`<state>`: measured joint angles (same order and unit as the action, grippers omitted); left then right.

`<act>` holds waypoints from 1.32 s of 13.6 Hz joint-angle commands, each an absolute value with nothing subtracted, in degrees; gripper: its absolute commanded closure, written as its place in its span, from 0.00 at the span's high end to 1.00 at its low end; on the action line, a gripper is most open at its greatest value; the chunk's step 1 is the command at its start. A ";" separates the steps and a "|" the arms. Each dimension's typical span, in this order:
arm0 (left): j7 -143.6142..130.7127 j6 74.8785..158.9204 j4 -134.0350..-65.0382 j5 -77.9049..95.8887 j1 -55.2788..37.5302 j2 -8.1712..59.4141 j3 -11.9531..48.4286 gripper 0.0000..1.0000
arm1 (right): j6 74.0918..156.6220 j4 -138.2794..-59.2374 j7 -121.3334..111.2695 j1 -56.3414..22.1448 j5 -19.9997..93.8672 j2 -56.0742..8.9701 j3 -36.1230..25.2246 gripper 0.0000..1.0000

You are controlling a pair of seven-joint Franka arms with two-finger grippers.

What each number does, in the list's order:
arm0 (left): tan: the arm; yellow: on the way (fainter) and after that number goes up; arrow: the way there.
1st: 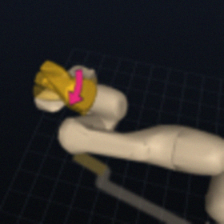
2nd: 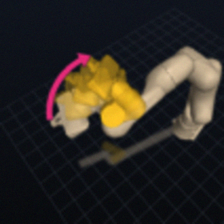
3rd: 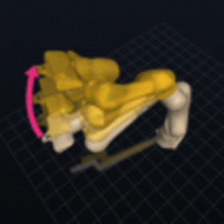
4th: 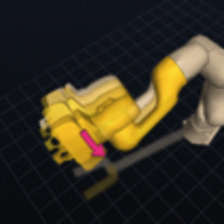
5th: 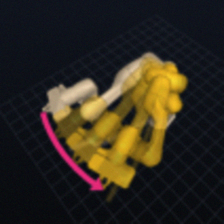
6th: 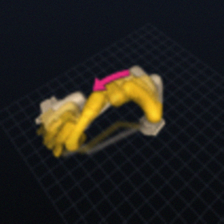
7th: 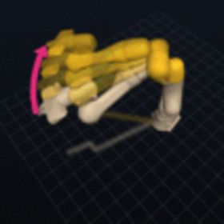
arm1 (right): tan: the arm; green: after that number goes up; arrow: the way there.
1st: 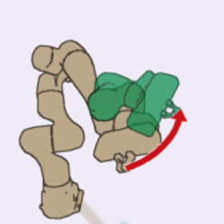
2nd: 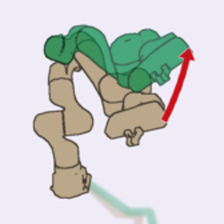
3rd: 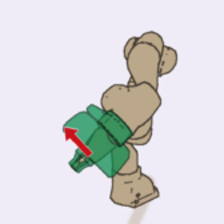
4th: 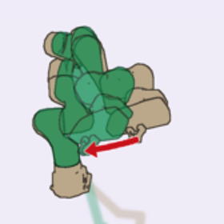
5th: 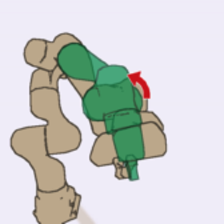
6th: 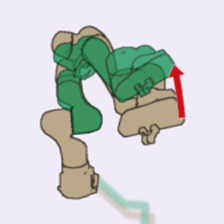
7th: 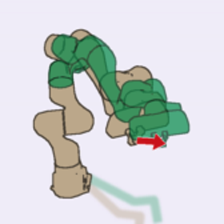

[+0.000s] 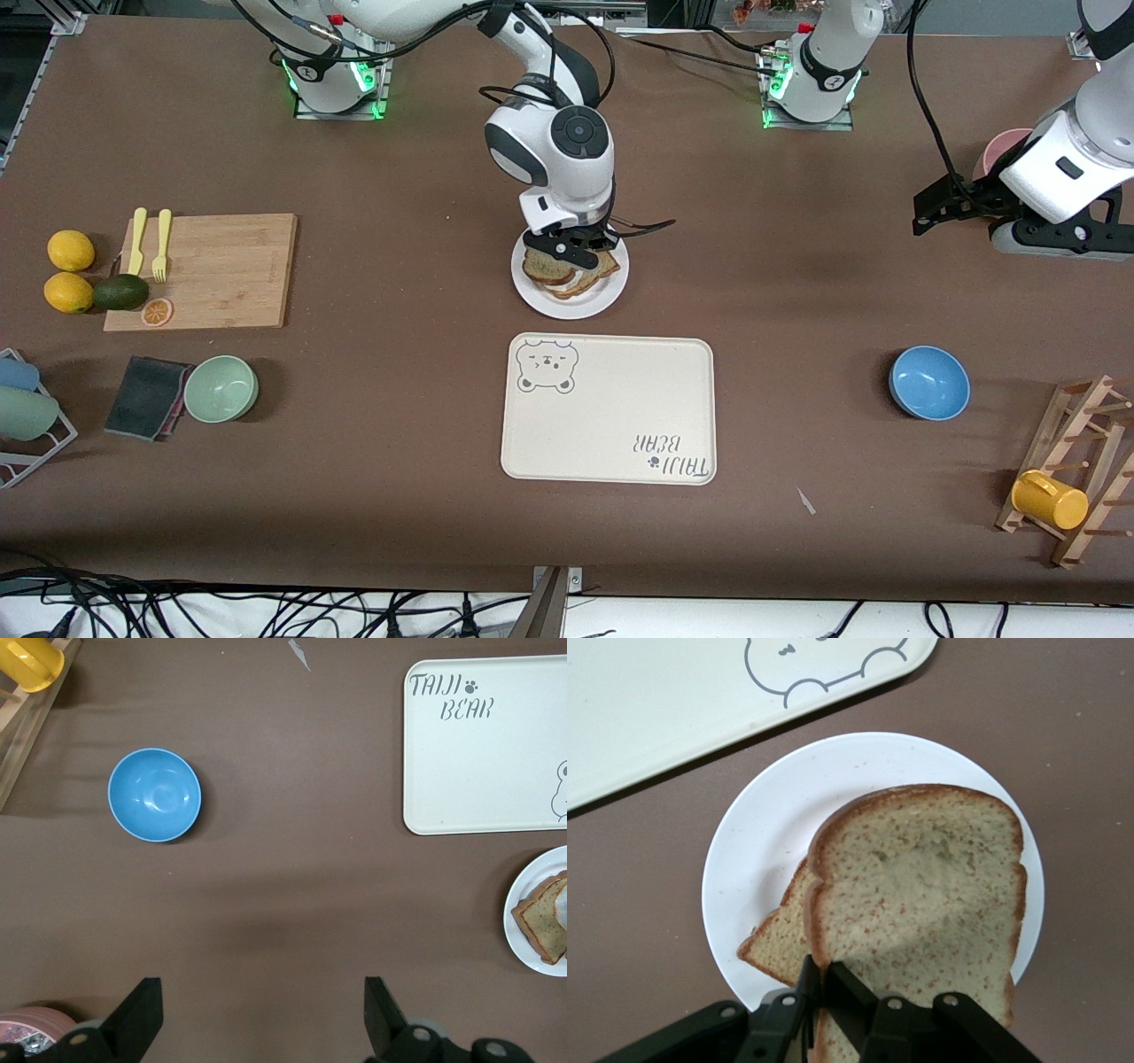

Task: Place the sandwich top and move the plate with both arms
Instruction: 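Lay the bread slice onto the egg sandwich and open the right gripper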

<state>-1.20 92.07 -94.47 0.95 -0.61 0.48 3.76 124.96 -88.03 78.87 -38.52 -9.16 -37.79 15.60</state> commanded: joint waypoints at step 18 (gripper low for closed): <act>-0.79 90.53 -92.55 2.46 -1.14 1.32 3.78 1.00 | 125.34 -90.44 75.52 -33.86 -8.53 -33.59 14.15 1.00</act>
<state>-1.16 92.07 -94.47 0.96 -0.61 0.49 3.78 128.18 -89.74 78.66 -36.68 -9.18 -37.53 13.79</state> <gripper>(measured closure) 0.000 0.075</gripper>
